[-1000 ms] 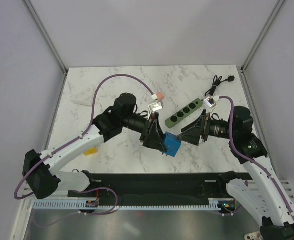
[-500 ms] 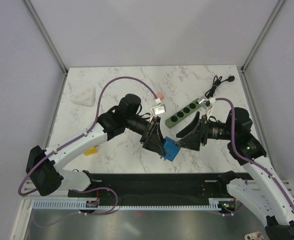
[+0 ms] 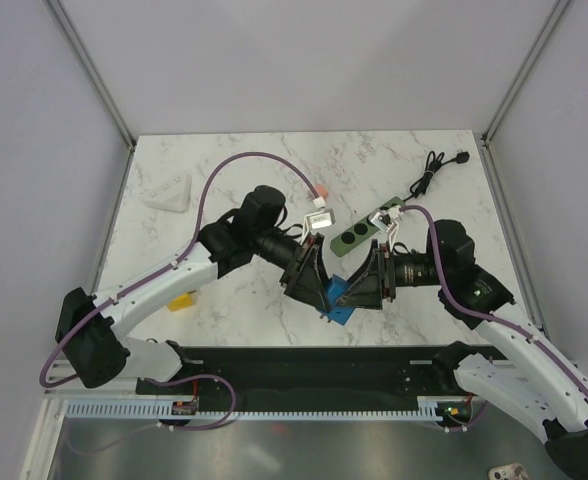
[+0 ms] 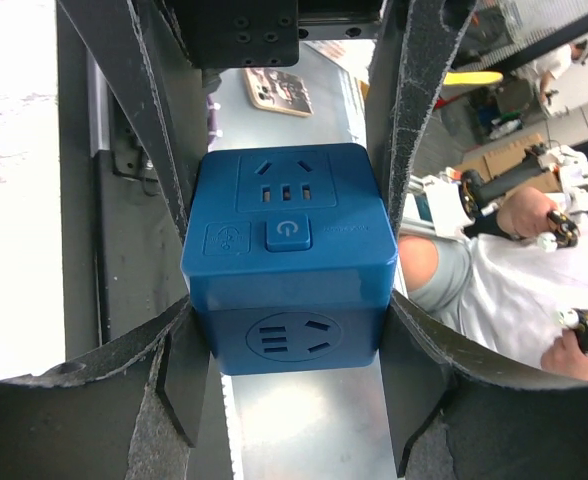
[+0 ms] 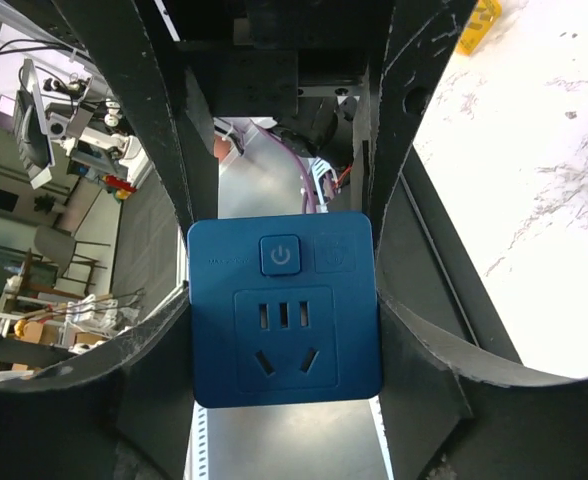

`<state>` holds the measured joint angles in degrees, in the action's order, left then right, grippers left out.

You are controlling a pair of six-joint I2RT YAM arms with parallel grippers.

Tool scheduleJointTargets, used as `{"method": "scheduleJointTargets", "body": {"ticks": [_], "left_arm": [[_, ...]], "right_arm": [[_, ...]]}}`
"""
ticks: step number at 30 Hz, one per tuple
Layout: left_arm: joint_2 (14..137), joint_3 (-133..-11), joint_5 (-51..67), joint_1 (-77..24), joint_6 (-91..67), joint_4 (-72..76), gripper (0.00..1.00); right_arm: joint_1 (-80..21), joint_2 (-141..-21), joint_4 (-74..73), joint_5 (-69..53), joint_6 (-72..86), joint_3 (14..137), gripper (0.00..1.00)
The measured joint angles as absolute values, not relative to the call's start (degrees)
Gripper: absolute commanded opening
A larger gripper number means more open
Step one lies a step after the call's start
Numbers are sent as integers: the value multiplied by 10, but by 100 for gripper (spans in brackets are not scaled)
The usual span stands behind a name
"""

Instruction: Insert the plug

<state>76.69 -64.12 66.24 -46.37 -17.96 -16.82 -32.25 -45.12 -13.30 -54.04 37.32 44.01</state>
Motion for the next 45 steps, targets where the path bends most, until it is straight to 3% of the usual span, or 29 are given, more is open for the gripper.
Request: {"method": "scheduleJointTargets", "body": {"ticks": [4, 6, 7, 9, 10, 12, 13, 14, 15, 16, 25, 31, 38, 45], "left_arm": [[778, -652, 678, -464, -173, -175, 2], [782, -654, 682, -464, -168, -179, 2], [784, -655, 684, -463, -166, -180, 2], [790, -656, 690, -463, -161, -185, 2], [792, -657, 691, -463, -157, -188, 6], [795, -659, 691, -463, -152, -197, 38], [796, -662, 691, -463, -149, -203, 56], [798, -664, 690, -463, -146, -208, 61], [799, -668, 687, -463, -142, -215, 74], [799, -669, 682, -462, -136, -218, 99], [792, -682, 528, -460, -126, -245, 100], [776, -715, 385, -452, -125, -296, 100], [740, -717, 199, -451, -123, -330, 100], [675, -684, 94, -451, -113, -331, 100]], "right_arm": [[-324, -446, -134, -540, 372, 439, 67], [-324, -446, -134, -540, 372, 439, 64], [-324, -446, -135, -540, 372, 437, 53], [-324, -446, -136, -541, 373, 435, 41], [-324, -447, -138, -541, 373, 435, 31], [-324, -450, -139, -540, 372, 435, 20], [-324, -450, -139, -540, 371, 435, 4], [-324, -450, -140, -538, 371, 434, 0], [-324, -450, -141, -533, 368, 435, 0], [-324, -450, -142, -527, 365, 435, 0], [-331, -497, -241, -374, 280, 509, 0], [-328, -558, -311, -184, 176, 616, 0], [-318, -670, -290, 18, 10, 627, 0], [-202, -795, -233, 10, -118, 616, 0]]}}
